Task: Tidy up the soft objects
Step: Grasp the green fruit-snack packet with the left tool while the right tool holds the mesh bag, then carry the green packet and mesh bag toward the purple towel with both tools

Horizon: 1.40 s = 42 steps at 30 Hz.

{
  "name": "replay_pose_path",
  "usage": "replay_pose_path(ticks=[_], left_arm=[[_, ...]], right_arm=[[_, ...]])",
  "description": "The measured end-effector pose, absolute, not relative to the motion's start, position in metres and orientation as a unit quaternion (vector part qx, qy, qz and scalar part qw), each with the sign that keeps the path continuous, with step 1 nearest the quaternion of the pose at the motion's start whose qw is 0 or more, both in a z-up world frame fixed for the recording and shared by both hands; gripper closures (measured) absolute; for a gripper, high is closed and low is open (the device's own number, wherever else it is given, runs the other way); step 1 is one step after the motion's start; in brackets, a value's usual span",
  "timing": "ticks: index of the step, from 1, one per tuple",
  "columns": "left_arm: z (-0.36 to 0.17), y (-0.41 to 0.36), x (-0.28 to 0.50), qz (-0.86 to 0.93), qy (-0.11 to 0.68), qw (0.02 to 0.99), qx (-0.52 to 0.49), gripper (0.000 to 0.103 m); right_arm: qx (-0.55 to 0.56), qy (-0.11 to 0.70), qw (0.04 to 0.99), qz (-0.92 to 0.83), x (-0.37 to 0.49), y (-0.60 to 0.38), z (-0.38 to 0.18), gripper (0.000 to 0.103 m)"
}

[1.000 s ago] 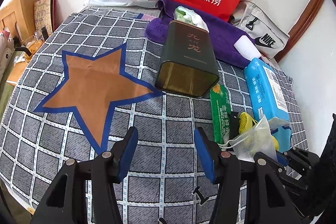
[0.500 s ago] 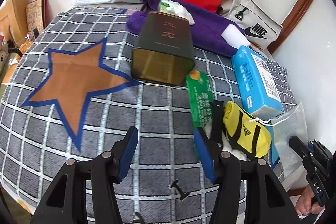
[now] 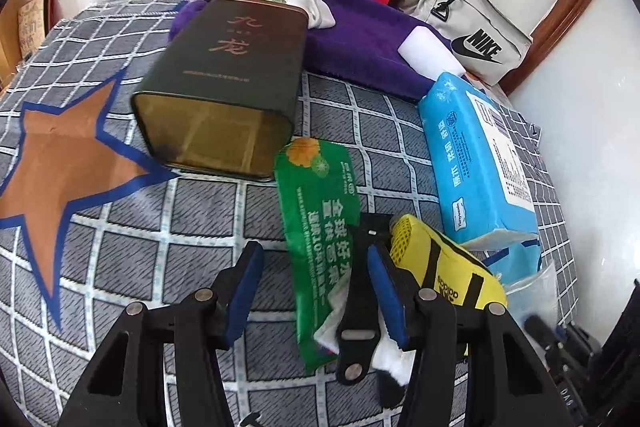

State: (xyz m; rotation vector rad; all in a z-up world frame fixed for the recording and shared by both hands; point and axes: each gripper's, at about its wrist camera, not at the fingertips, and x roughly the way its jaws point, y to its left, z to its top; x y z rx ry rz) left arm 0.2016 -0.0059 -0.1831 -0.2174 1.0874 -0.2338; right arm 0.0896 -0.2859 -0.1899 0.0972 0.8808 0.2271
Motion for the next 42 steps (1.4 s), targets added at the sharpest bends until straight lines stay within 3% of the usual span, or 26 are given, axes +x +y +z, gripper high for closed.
replay_pose_path(ticks=[5,8,27,32,34,36,42], left_arm=[[-0.185,-0.010,0.208,-0.111,0.510,0.845,-0.111,0.081],[-0.183,-0.007,0.208,-0.118,0.508,0.845,-0.123,0.088],[-0.164,0.080,0.161,-0.027,0.511,0.853,-0.103,0.089],[-0.177,0.088,0.156,0.007,0.526,0.845,-0.097,0.077],[-0.181,0.084,0.154,0.000,0.525,0.845,-0.098,0.066],[-0.184,0.080,0.151,-0.001,0.520,0.848,-0.097,0.041],[-0.191,0.063,0.145,0.014,0.498,0.864,-0.068,0.030]], right_arm=[[0.051,0.436,0.891,0.119,0.095,-0.284,-0.205,0.092],[0.054,0.437,0.889,0.126,0.097,-0.282,-0.208,0.092],[0.035,0.444,0.886,0.129,0.091,-0.259,-0.205,0.092],[0.033,0.449,0.884,0.125,0.093,-0.255,-0.207,0.092],[0.030,0.452,0.883,0.122,0.093,-0.254,-0.208,0.092],[0.027,0.452,0.883,0.122,0.092,-0.253,-0.208,0.092],[0.023,0.455,0.882,0.121,0.092,-0.253,-0.209,0.092]])
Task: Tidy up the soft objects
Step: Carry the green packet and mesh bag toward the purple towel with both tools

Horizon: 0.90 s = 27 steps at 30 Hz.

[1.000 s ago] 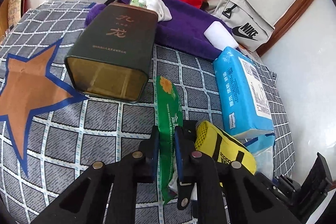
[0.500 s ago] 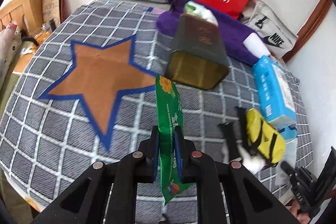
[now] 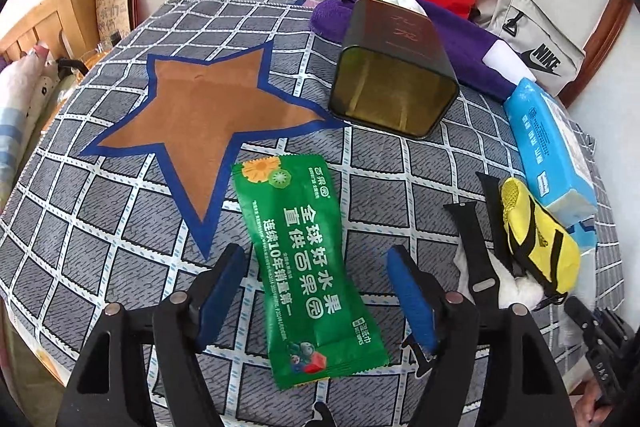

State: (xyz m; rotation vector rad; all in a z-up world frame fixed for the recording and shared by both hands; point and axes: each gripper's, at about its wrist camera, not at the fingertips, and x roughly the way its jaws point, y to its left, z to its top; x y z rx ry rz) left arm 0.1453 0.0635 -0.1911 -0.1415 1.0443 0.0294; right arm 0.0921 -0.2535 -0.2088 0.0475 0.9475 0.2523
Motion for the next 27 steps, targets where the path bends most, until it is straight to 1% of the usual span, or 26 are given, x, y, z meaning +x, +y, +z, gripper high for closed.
replay_pose_path(ticks=[5,11,12,13,14,15,17,18,20,23,27], left_arm=[[-0.195,0.054,0.136,0.028,0.482,0.875,-0.027,0.030],[-0.193,0.057,0.137,0.035,0.479,0.876,-0.046,0.030],[-0.193,0.057,0.137,0.040,0.481,0.875,-0.045,0.032],[-0.193,0.055,0.137,0.047,0.484,0.873,-0.037,0.034],[-0.192,0.054,0.138,0.051,0.485,0.872,-0.031,0.043],[-0.191,0.053,0.139,0.048,0.485,0.873,-0.033,0.056],[-0.188,0.054,0.142,0.038,0.490,0.870,-0.046,0.067],[-0.186,0.054,0.145,0.031,0.494,0.868,-0.051,0.071],[-0.183,0.056,0.148,0.011,0.499,0.863,-0.071,0.074],[-0.172,0.061,0.149,-0.003,0.496,0.863,-0.100,0.074],[-0.146,0.056,0.149,-0.011,0.479,0.872,-0.098,0.074]], right_arm=[[0.022,0.454,0.883,0.119,0.091,-0.254,-0.208,0.092],[0.033,0.452,0.883,0.122,0.092,-0.257,-0.210,0.092],[0.034,0.452,0.883,0.122,0.092,-0.257,-0.210,0.092],[0.033,0.452,0.883,0.121,0.091,-0.257,-0.209,0.092],[0.032,0.451,0.884,0.121,0.091,-0.256,-0.209,0.092],[0.029,0.450,0.885,0.120,0.090,-0.255,-0.207,0.092],[0.014,0.445,0.888,0.116,0.088,-0.253,-0.204,0.094],[0.008,0.443,0.889,0.114,0.087,-0.252,-0.202,0.094],[0.007,0.442,0.890,0.115,0.086,-0.253,-0.196,0.095],[0.003,0.432,0.894,0.116,0.083,-0.257,-0.182,0.096],[0.017,0.414,0.901,0.129,0.080,-0.264,-0.160,0.096]])
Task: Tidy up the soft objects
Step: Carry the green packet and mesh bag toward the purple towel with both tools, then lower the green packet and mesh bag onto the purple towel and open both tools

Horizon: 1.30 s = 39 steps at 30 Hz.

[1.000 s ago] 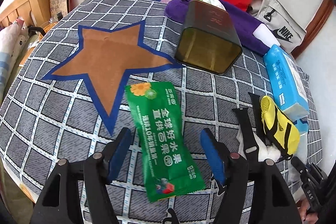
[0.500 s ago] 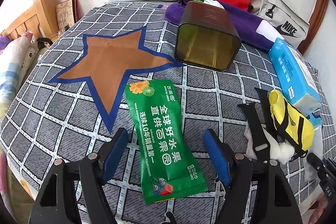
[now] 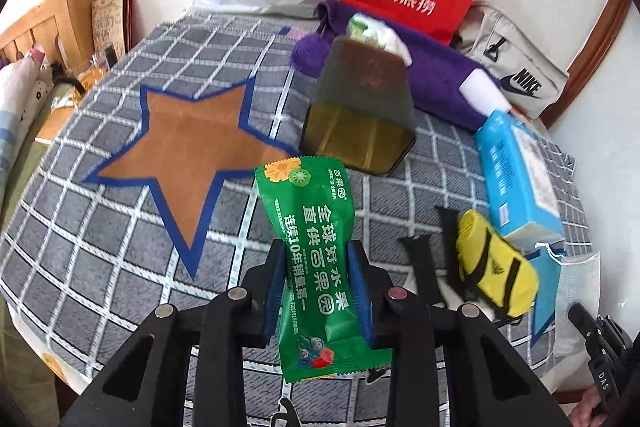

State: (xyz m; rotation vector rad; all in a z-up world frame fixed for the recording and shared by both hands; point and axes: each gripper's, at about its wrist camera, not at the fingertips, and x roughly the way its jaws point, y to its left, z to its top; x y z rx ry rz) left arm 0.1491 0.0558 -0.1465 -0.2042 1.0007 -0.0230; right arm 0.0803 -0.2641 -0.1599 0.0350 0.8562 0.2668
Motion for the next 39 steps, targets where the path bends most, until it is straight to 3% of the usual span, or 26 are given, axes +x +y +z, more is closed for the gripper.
replay_pose_path(ticks=[13,39], left_arm=[[-0.085,0.043,0.183,-0.044,0.434,0.895,-0.095,0.074],[-0.073,0.021,0.316,-0.075,0.440,0.891,-0.084,0.074]], right_arm=[[0.022,0.374,0.919,0.126,0.128,-0.265,-0.099,0.096],[0.019,0.344,0.931,0.120,0.299,-0.246,-0.040,0.096]])
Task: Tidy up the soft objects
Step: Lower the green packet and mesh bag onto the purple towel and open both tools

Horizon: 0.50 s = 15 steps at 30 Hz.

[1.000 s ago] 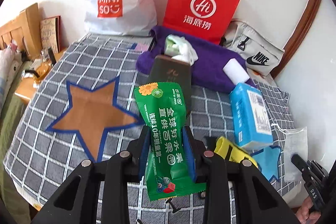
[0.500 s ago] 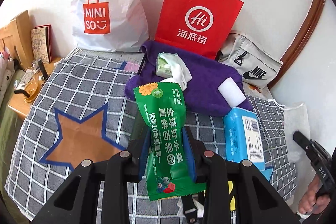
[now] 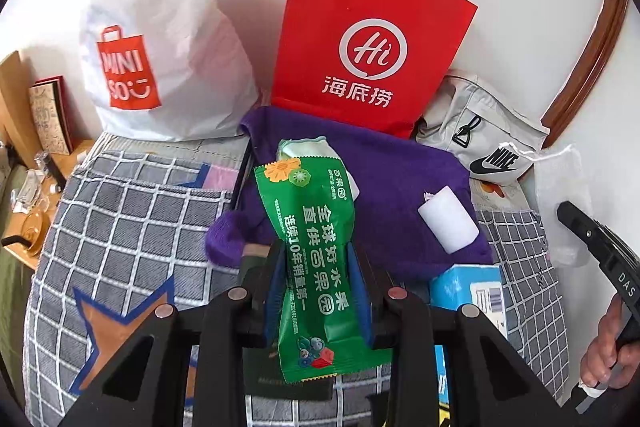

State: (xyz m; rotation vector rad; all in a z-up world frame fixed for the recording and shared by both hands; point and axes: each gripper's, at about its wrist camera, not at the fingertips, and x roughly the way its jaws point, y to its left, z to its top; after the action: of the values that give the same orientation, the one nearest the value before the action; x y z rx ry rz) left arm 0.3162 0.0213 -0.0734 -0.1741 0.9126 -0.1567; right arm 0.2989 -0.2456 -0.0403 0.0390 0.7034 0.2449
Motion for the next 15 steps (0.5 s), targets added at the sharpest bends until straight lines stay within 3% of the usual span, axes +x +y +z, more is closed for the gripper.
replay_pose_path(ticks=[15], left_arm=[[-0.084,0.007,0.387,-0.084,0.454,0.883,-0.084,0.074]], right_arm=[[0.006,0.377,0.919,0.113,0.382,-0.255,-0.074,0.095]])
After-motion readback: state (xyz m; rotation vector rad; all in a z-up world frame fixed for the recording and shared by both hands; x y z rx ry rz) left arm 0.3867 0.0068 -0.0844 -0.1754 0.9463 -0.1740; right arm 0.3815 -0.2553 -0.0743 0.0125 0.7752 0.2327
